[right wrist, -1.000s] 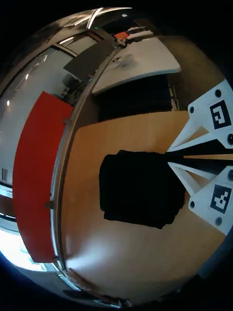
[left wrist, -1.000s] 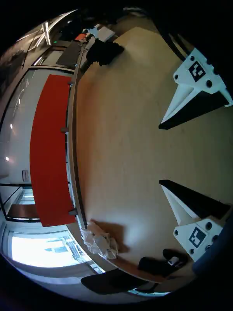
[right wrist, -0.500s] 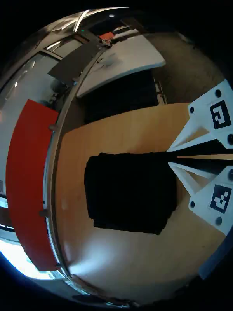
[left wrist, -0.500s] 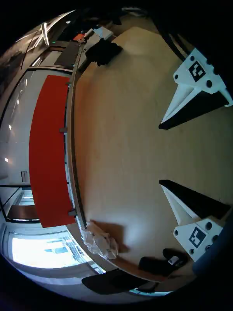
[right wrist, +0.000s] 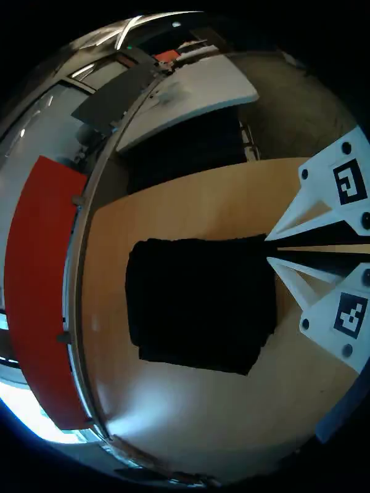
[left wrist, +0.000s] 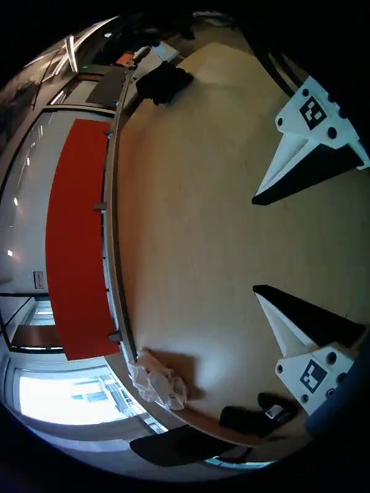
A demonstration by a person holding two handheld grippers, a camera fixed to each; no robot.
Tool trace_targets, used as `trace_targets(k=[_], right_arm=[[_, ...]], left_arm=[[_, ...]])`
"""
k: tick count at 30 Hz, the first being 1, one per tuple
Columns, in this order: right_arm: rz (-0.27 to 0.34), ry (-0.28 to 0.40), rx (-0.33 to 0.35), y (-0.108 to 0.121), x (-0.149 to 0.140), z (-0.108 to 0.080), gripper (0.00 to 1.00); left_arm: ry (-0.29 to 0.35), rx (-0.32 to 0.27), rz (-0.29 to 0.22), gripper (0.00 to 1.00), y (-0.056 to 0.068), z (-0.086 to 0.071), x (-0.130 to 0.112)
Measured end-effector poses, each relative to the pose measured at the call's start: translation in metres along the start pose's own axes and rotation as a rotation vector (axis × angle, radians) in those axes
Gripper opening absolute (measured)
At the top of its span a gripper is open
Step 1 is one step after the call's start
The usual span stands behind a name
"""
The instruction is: Fold towel
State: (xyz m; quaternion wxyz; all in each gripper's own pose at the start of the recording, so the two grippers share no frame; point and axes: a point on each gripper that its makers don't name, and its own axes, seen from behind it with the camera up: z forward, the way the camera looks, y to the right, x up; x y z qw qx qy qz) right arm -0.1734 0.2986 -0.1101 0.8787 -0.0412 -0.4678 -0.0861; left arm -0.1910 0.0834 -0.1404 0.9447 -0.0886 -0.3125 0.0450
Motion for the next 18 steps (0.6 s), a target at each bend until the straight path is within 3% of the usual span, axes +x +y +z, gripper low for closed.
trace_targets(k=[10, 12, 18], right_arm=[[0.006, 0.006, 0.001, -0.0006, -0.0016, -0.0019, 0.04], [0.004, 0.009, 0.002, -0.0011, -0.0012, -0.003, 0.08], [-0.007, 0.024, 0.011, -0.0048, -0.0004, -0.009, 0.33]], left_arm=[[0.0, 0.0, 0.004, 0.96, 0.0007, -0.0022, 0.0001], [0.001, 0.0, 0.004, 0.96, 0.0009, -0.0024, 0.0002], [0.002, -0.001, 0.002, 0.96, 0.0008, -0.0031, 0.0007]])
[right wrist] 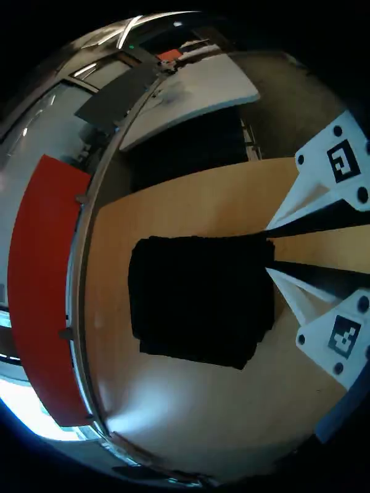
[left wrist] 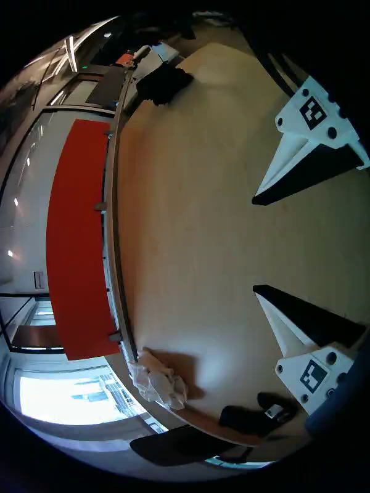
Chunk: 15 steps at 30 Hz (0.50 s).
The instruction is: Fold towel
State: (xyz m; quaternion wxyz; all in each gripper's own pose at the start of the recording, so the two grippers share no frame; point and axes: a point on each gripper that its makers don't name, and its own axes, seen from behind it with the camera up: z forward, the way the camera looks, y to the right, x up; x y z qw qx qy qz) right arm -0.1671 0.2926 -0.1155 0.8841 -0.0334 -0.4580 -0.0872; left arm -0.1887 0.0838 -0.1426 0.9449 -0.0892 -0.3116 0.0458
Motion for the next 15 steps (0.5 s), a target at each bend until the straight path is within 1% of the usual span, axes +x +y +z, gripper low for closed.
trace_targets(k=[3, 7, 8, 10, 15], right_arm=[[-0.001, 0.009, 0.01, -0.003, 0.002, -0.003, 0.5], [0.003, 0.026, 0.032, -0.008, 0.006, -0.007, 0.86], [0.003, 0.03, 0.037, -0.009, 0.007, -0.008, 0.93], [0.006, 0.039, 0.043, -0.011, 0.011, -0.009, 0.97], [0.011, 0.062, 0.06, -0.017, 0.022, -0.009, 0.97]], left_arm=[[0.001, -0.001, 0.0, 0.96, 0.0, 0.0, 0.0], [0.002, -0.003, 0.0, 0.96, 0.001, 0.001, 0.0], [0.003, -0.003, 0.0, 0.96, 0.001, 0.001, 0.0], [0.003, -0.004, 0.0, 0.96, 0.002, 0.001, 0.0], [0.004, -0.004, 0.0, 0.96, 0.003, 0.001, 0.0]])
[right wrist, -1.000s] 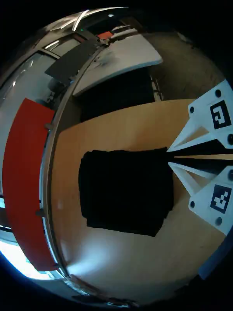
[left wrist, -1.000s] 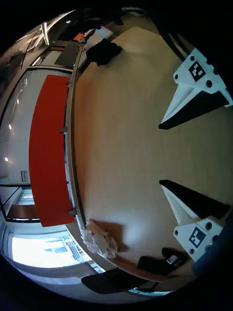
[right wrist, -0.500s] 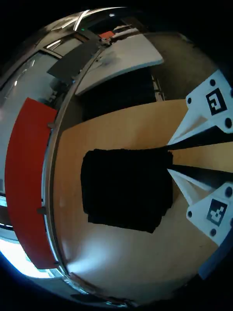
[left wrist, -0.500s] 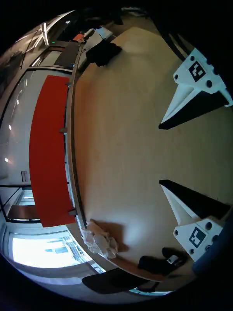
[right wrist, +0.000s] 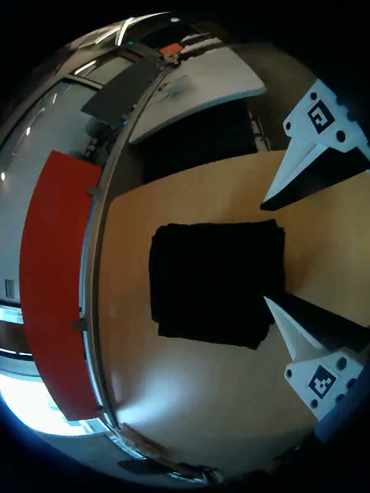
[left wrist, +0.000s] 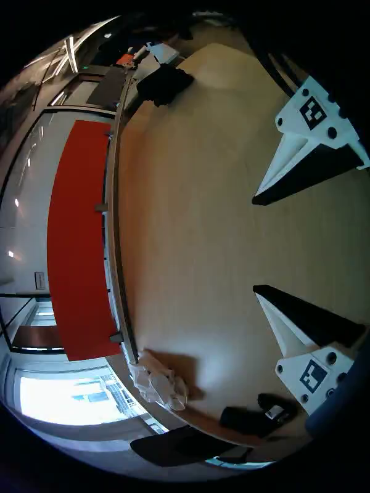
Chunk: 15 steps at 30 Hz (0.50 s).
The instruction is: Fold towel
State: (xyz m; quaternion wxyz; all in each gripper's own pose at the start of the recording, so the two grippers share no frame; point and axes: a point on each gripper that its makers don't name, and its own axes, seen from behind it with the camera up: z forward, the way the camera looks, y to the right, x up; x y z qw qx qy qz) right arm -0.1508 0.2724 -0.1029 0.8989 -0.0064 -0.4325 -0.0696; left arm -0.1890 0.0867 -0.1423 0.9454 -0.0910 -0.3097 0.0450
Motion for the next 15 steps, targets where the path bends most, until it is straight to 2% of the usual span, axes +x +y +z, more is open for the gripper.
trace_targets(k=[15], right_arm=[[-0.041, 0.052, 0.047, -0.017, 0.053, 0.02, 0.97]], left_arm=[[0.0, 0.014, -0.003, 0.96, -0.003, 0.0, 0.003]])
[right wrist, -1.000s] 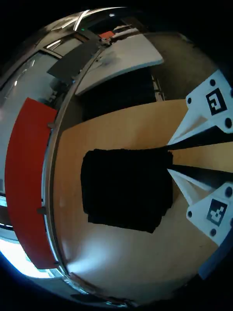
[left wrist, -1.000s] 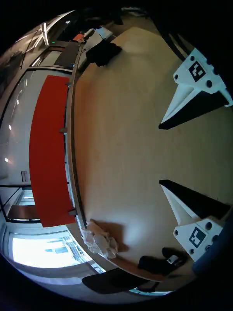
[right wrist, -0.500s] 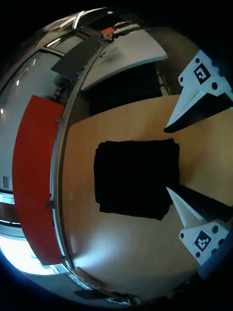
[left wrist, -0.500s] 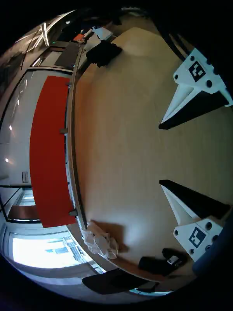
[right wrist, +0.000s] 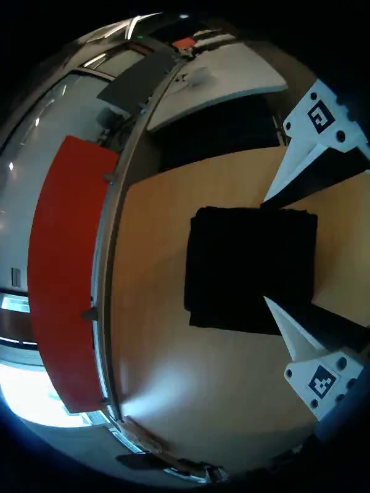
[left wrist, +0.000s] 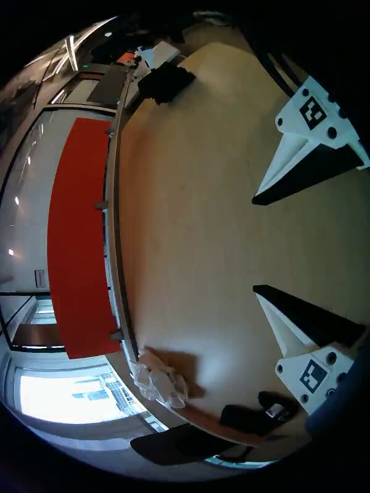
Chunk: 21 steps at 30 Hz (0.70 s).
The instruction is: Fold towel
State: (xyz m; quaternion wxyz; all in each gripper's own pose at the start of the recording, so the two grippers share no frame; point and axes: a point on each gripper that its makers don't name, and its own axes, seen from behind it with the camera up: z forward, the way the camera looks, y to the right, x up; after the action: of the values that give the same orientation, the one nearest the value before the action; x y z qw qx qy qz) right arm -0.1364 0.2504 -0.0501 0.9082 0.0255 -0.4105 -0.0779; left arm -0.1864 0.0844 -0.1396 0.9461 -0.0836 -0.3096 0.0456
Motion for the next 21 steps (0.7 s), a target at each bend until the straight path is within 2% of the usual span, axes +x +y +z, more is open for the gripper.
trace_targets(k=[13, 21], right_arm=[[-0.024, 0.036, 0.033, -0.012, 0.049, 0.028, 0.97], [-0.023, 0.032, 0.043, -0.017, 0.053, 0.038, 0.97]], left_arm=[[-0.009, 0.023, -0.011, 0.96, -0.005, -0.002, -0.003], [-0.012, 0.033, -0.018, 0.96, -0.007, -0.003, -0.004]])
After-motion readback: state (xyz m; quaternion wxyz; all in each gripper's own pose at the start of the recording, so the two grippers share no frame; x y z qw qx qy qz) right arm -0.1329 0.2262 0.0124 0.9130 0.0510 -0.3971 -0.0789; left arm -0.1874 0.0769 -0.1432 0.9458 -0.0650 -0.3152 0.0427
